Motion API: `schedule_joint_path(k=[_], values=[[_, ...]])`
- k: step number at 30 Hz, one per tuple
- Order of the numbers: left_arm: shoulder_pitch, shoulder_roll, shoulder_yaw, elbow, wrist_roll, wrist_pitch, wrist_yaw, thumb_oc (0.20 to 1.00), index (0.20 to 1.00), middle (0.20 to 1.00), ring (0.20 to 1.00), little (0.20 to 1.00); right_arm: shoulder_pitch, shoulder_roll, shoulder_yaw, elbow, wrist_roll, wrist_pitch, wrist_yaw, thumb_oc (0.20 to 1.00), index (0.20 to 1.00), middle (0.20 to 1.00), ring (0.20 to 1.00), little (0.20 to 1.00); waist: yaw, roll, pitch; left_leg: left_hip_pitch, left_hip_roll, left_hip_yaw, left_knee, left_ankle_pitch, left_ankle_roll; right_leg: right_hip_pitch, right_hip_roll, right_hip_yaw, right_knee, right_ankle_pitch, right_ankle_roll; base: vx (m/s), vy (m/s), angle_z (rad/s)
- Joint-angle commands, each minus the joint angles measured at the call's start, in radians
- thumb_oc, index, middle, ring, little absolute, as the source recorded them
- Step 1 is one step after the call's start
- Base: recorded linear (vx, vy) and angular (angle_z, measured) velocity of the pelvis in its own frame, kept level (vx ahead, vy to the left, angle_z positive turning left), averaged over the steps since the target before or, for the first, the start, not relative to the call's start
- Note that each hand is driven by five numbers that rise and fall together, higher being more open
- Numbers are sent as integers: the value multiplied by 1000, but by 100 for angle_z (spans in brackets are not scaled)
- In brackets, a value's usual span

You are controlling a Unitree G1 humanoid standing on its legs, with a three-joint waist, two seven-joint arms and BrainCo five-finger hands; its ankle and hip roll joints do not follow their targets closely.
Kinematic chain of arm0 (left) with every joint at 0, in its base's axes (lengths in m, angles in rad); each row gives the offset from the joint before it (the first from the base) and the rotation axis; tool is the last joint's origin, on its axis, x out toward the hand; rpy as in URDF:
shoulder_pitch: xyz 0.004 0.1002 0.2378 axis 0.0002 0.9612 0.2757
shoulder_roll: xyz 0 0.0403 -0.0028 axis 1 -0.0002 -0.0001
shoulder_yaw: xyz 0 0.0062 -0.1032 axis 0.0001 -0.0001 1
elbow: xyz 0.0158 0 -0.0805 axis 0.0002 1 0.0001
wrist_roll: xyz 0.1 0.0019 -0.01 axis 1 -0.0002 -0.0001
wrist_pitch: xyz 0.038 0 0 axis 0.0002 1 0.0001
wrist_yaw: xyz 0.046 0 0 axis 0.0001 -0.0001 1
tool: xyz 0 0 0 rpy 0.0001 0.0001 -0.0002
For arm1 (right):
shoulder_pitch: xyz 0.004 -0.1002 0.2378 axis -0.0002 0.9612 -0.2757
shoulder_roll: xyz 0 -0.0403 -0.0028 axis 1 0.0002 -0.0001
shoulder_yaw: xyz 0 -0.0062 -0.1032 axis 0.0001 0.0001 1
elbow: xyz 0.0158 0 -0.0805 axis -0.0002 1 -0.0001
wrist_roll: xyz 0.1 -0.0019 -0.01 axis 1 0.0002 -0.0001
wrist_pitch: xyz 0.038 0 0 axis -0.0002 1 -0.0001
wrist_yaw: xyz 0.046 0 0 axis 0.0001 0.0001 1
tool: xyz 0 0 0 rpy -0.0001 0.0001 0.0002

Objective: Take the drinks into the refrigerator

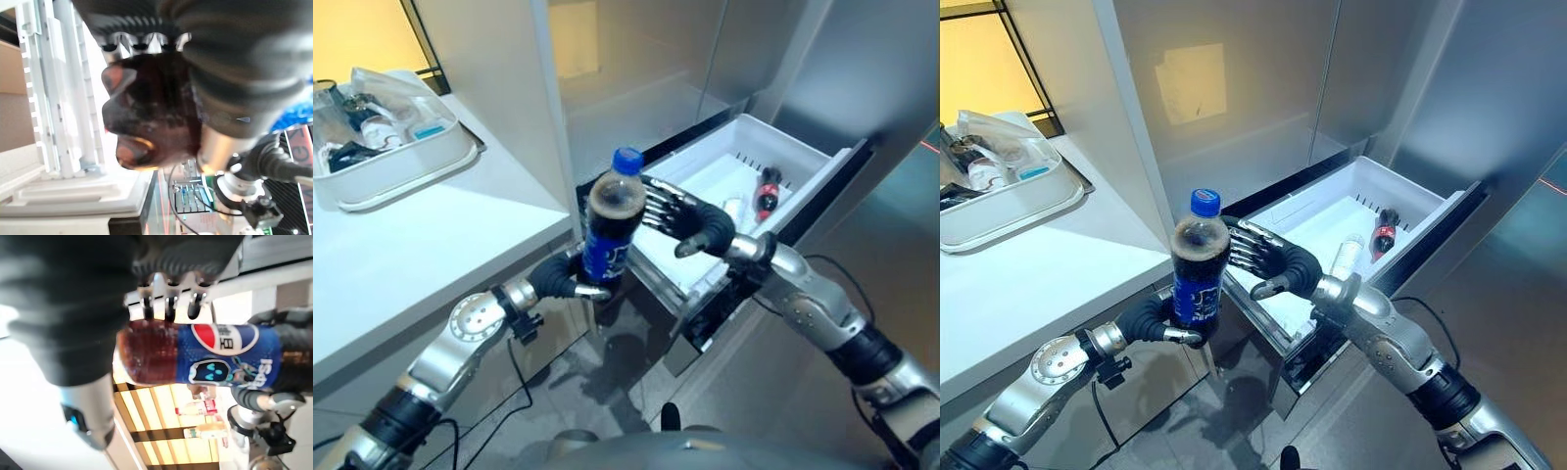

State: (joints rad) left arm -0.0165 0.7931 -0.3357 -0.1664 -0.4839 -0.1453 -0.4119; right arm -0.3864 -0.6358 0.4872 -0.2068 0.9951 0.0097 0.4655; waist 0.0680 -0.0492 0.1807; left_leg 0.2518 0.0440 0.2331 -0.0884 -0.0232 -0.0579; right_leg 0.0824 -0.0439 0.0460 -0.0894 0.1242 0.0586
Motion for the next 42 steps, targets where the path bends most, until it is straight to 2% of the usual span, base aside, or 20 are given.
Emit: schedule_joint_path(k=[1,9,20,29,35,42], values=[[-147,-71,-1,-7,0,-91,39,200,200,200,200,200,-139,66,93,-71,31,-23,38,1000,1000,1000,1000,1000,14,14,-28,-12,-20,-87,23,-73,41,-4,-39,-86,146,-106,63,0,0,0],[-153,-87,2,-3,49,-95,54,200,200,200,200,200,-171,157,112,-41,-27,-33,18,1000,1000,1000,1000,1000,21,17,-28,-16,-20,-91,20,-71,42,-6,-40,-88,144,-109,60,-2,1,0],[-125,-115,14,-6,62,-89,50,200,200,200,200,200,-145,209,77,70,-129,-58,-23,1000,1000,1000,1000,1000,28,19,-31,-21,-24,-96,19,-63,43,-6,-46,-88,140,-100,58,0,0,0],[-123,-111,16,-11,55,-73,58,200,200,200,200,200,-121,220,53,188,-167,-42,-77,1000,1000,1000,1000,1000,29,16,-37,-21,-28,-102,19,-65,45,-2,-47,-89,142,-102,57,0,0,0],[-127,-113,14,-8,69,-69,66,200,200,200,200,200,-121,206,76,166,-165,-18,-52,1000,1000,1000,1000,1000,29,15,-36,-21,-29,-105,20,-64,46,-1,-47,-89,141,-102,55,0,0,0],[-137,-118,12,-6,84,-70,78,200,200,200,200,200,-138,229,101,210,-157,-6,-70,1000,1000,1000,1000,1000,36,15,-36,-21,-28,-107,19,-63,45,2,-48,-92,138,-100,55,0,0,0]])
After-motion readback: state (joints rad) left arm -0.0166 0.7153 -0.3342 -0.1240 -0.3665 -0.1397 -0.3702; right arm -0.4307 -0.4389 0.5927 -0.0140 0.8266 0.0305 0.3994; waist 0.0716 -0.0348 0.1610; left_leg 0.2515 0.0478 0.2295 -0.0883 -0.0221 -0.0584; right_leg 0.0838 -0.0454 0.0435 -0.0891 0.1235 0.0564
